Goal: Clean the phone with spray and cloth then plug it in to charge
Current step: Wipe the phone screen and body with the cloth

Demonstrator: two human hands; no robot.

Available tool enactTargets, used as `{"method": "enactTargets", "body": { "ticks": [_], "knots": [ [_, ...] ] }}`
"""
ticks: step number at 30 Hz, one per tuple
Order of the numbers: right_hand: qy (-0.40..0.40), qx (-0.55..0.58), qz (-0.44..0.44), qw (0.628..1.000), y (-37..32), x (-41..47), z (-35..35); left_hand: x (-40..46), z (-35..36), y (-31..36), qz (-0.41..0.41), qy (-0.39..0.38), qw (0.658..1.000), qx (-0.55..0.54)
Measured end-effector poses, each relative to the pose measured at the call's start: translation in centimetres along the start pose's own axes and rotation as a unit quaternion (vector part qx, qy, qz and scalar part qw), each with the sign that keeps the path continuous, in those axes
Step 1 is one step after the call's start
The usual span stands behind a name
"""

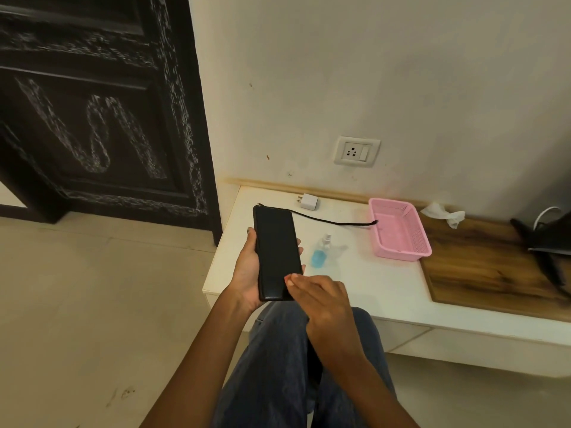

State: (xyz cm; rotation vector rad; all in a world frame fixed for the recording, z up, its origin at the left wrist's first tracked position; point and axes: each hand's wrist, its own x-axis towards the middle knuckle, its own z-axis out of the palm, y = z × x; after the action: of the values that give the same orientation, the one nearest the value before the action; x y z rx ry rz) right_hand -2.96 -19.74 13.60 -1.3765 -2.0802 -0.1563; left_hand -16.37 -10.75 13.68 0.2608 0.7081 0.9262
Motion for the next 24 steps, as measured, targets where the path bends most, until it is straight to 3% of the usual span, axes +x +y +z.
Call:
{"method": "enactTargets", "body": {
  "ticks": [4,8,14,19,24],
  "knots": [
    [-0.036,0.014,-0.064,0.997,0.1,-1.0,0.1,0.2,-0.6,-0.2,0.006,0.006,1.0,0.003],
    [-0.02,-0.013,0.02,1.0,1.6,0.2,-0.3,0.4,-0.7,-0.6,0.007,0.007,1.0,0.013],
    [-0.032,0.021,-0.058,0.998,0.7,-1.4,0.0,0.6,-1.2,-0.3,0.014,0.009,1.0,0.003],
    [-0.028,0.0,0.026,0.999,1.4,-0.2,-0.5,0.5,-1.0,-0.5,0.01,0.016,1.0,0.016],
    [-0.022,0.012,-0.005,1.0,0.7,-1.6,-0.3,0.4,-0.9,-0.2,0.015,0.009,1.0,0.009]
  ]
}}
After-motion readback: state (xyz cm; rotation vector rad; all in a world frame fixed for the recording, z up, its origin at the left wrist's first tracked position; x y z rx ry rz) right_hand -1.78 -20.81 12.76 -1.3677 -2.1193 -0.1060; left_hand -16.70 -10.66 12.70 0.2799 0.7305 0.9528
